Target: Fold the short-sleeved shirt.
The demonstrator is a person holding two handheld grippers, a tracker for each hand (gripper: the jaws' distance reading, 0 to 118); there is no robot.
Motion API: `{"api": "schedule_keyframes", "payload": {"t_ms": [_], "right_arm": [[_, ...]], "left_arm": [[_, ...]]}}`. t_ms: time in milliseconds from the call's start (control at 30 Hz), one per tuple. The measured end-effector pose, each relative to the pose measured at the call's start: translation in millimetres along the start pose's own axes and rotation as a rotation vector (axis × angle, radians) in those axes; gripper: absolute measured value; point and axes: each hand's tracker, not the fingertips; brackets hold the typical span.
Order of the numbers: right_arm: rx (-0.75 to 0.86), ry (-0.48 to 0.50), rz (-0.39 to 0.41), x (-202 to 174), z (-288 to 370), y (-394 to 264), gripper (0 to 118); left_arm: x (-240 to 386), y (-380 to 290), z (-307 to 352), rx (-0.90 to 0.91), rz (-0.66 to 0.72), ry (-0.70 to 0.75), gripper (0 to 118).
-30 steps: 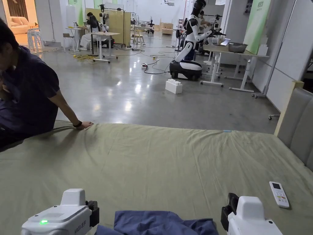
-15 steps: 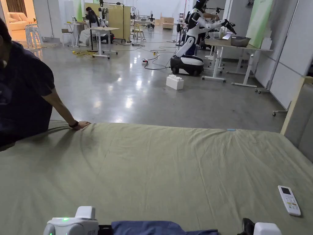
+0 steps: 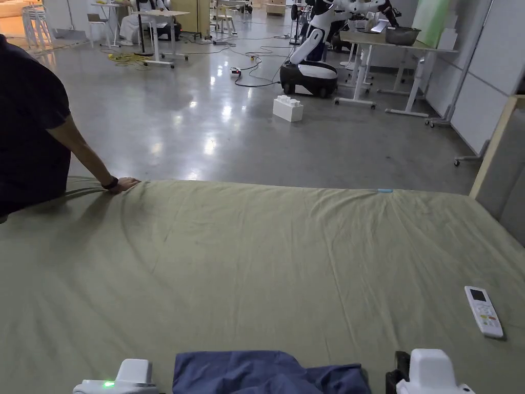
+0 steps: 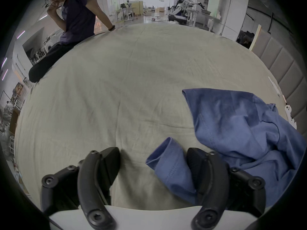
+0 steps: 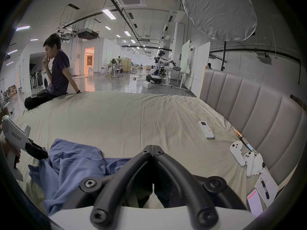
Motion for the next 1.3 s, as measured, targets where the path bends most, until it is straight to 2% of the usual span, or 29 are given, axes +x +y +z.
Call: {"api": "schedule_keyframes", "payload": {"t_ms": [100, 167, 200, 233, 300, 333, 367, 400, 467, 500, 600, 667, 700, 767, 833, 867, 967, 1167, 1300], "right_arm": [[-0.091, 0.031, 0.012, 1.0, -23.2, 3.4, 1], [-0.161, 0.041, 0.024, 2.4, -38.1, 5.2, 1], [-0.221, 0.060, 0.029, 3.5, -46.5, 6.5, 1], [-0.247, 0.082, 0.010, 4.5, -52.3, 7.1, 1], [-0.305, 0.101, -0.003, 5.8, -67.5, 6.6, 3], [-0.351, 0.105, 0.010, 5.1, -76.9, 5.6, 11], [-0.376, 0.105, 0.022, 4.0, -84.9, 3.3, 25], [-0.380, 0.105, 0.026, 2.0, -93.7, 0.8, 45], [-0.443, 0.124, 0.057, -2.9, -109.2, -4.8, 70], [-0.481, 0.126, 0.073, -7.1, -118.0, -10.5, 73], [-0.523, 0.150, 0.113, -19.2, -130.9, -23.4, 74], [-0.486, 0.189, 0.112, -25.4, -126.7, -28.0, 74], [-0.475, 0.195, 0.101, -27.4, -124.8, -27.4, 68], [-0.470, 0.253, 0.065, -33.6, -119.5, -26.2, 46], [-0.428, 0.166, 0.150, -39.4, -108.1, -23.5, 11], [-0.402, 0.166, 0.155, -38.8, -103.2, -21.6, 4], [-0.313, 0.184, 0.068, -30.3, -81.2, -8.0, 3], [-0.106, 0.149, 0.098, -20.3, -21.9, 38.1, 3], [-0.011, 0.121, 0.075, -7.9, 11.9, 69.8, 3]], "left_arm": [[2.4, -3.1, 11.2, 0.010, -0.070, -0.049, 64], [-8.0, -3.4, 12.2, -0.001, -0.043, -0.116, 39], [-13.0, -4.7, 16.6, 0.012, -0.007, -0.130, 15], [-17.7, -6.5, 22.7, 0.050, 0.023, -0.139, 11], [-28.0, -6.7, 32.0, 0.098, 0.058, -0.135, 9], [-31.3, -7.4, 39.1, 0.128, 0.067, -0.153, 8], [-33.5, -7.9, 45.3, 0.146, 0.076, -0.170, 8], [-35.8, -8.5, 52.5, 0.162, 0.090, -0.179, 8], [-38.1, -7.7, 63.6, 0.193, 0.102, -0.195, 8], [-39.5, -8.7, 68.6, 0.207, 0.105, -0.197, 8], [-41.5, -8.8, 76.3, 0.222, 0.105, -0.194, 8], [-44.8, -10.6, 77.8, 0.227, 0.121, -0.197, 8], [-45.4, -9.8, 77.9, 0.231, 0.134, -0.199, 8], [-47.6, -10.5, 80.5, 0.234, 0.149, -0.204, 8], [-47.6, -9.3, 86.3, 0.249, 0.154, -0.213, 8], [-48.1, -8.5, 89.6, 0.254, 0.156, -0.218, 8], [-49.1, -3.9, 104.7, 0.295, 0.148, -0.230, 8], [-52.8, 12.1, 144.8, 0.385, 0.126, -0.221, 8], [-55.6, 25.2, 174.5, 0.445, 0.100, -0.216, 7]]}}
